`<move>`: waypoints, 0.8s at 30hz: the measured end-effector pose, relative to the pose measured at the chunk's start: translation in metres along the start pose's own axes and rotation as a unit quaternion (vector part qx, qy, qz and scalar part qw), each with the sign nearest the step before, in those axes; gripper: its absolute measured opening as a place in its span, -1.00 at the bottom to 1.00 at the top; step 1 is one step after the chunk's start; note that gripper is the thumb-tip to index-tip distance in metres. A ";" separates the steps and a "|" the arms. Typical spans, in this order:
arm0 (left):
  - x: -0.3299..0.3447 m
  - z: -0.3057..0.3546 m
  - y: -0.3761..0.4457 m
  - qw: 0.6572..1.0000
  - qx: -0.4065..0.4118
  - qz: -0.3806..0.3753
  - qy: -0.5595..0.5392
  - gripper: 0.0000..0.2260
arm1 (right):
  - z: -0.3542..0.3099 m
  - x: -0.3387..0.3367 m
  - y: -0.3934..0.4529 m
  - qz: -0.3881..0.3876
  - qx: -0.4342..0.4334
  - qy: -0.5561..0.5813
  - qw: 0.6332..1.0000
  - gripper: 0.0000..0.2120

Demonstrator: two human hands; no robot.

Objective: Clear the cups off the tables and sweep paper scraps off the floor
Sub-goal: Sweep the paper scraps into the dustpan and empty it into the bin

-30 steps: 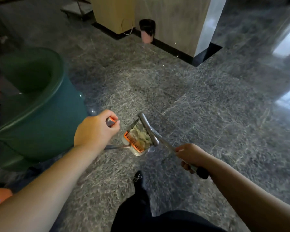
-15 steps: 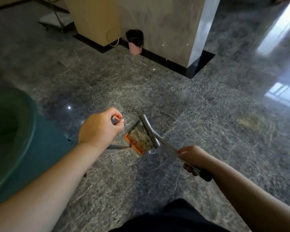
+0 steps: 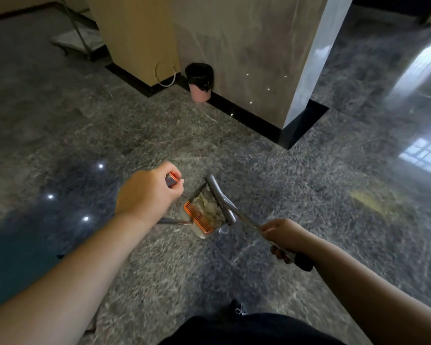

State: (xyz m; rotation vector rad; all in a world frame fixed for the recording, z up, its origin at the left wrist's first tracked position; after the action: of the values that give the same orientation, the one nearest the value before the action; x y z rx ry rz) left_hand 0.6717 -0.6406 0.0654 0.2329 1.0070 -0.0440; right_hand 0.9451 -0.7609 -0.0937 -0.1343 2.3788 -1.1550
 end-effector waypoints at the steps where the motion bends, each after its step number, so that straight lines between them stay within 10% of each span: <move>1: 0.004 0.003 0.018 1.000 0.003 0.005 -0.002 -0.87 | -0.010 -0.014 0.012 0.002 -0.001 0.002 1.000 -0.77; 24: 0.107 0.032 0.489 0.998 0.042 0.012 0.034 -0.86 | -0.272 -0.268 0.311 0.012 -0.007 -0.003 1.000 -0.74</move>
State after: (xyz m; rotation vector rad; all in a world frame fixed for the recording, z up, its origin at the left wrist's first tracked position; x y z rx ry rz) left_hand 0.8258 -0.1635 0.0765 0.3258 1.0711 -0.0569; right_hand 1.0907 -0.2904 -0.0858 -0.1144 2.3773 -1.1262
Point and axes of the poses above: each hand's wrist, its own y-axis towards the middle knuckle, its own x-axis out of the palm, z = x × y, the point moved 9 cm from there along y, towards the middle knuckle, and after that the axes turned 7 degrees about -y, right-handed, at the moved point
